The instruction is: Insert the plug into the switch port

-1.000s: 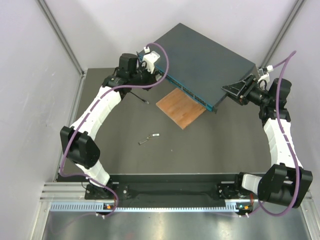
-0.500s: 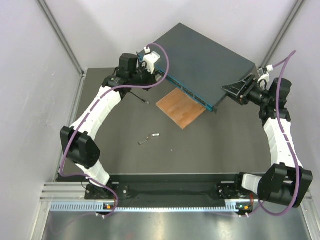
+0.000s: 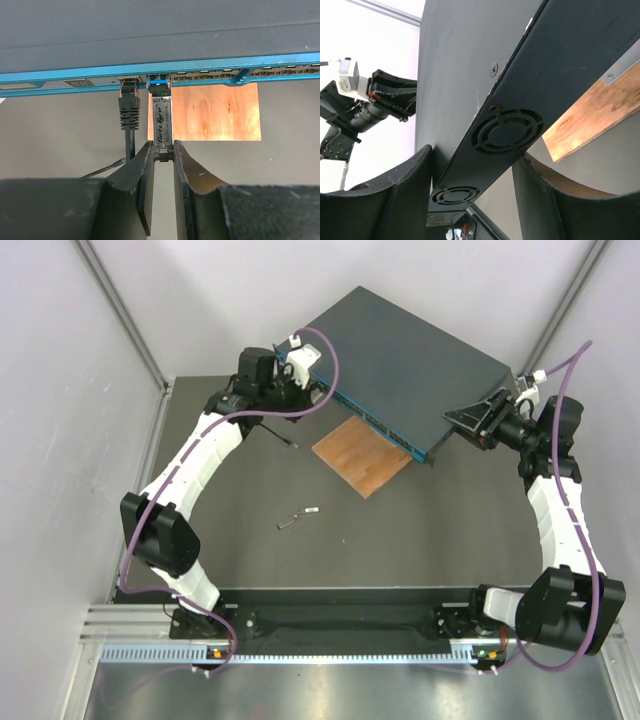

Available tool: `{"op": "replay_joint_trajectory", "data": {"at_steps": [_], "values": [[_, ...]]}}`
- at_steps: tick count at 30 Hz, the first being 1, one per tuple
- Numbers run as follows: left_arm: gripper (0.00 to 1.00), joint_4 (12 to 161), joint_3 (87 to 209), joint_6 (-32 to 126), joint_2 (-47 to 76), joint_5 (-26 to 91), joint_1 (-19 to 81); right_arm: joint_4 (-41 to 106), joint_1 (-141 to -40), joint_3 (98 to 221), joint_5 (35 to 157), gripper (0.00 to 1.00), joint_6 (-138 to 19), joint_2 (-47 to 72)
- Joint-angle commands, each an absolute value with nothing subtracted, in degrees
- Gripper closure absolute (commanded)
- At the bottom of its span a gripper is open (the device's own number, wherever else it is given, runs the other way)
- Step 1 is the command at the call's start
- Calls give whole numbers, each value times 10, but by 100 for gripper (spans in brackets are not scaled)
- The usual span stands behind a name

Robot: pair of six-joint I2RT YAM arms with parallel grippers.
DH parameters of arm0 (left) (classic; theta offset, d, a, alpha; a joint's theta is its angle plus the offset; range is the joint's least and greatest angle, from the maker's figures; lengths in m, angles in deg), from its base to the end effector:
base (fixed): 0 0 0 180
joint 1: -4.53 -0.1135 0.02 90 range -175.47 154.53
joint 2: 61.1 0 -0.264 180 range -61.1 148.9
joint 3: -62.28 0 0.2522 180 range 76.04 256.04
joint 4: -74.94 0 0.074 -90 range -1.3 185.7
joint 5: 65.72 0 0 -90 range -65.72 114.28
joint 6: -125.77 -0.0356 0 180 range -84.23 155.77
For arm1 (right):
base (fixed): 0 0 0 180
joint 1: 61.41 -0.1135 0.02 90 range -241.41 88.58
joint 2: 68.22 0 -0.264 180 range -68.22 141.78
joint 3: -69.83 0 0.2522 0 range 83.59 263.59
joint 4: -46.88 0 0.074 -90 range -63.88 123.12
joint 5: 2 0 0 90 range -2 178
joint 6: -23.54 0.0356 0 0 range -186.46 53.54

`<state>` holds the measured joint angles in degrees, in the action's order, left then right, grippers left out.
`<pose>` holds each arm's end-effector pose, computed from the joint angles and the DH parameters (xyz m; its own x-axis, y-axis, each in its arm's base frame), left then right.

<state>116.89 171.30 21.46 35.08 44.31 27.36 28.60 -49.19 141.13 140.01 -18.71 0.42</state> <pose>0.3530 -0.1619 0.3797 -0.2762 0.3682 -0.8878 0.7313 0.6799 0.0545 0.2680 -0.0293 0.3452 -0.6296 0.6025 -0.4905 -0.2164 0.4703 0.8556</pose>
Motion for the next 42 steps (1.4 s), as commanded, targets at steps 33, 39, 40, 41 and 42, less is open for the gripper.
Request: {"op": "replay_joint_trajectory", "data": {"at_steps": [33,39,40,41,42], "values": [[100,1196,1905,323,436,503,283,333,-519,1434,1375,100,-259,20],[100,1181,1926,344,449,506,286,333,-519,1434,1374,100,-262,17],[100,1181,1927,343,450,505,287,333,-519,1434,1374,100,-262,17],[100,1179,1927,342,449,505,286,332,-519,1434,1374,100,-262,18],[100,1173,1927,342,449,505,287,333,-519,1434,1374,100,-262,19]]}}
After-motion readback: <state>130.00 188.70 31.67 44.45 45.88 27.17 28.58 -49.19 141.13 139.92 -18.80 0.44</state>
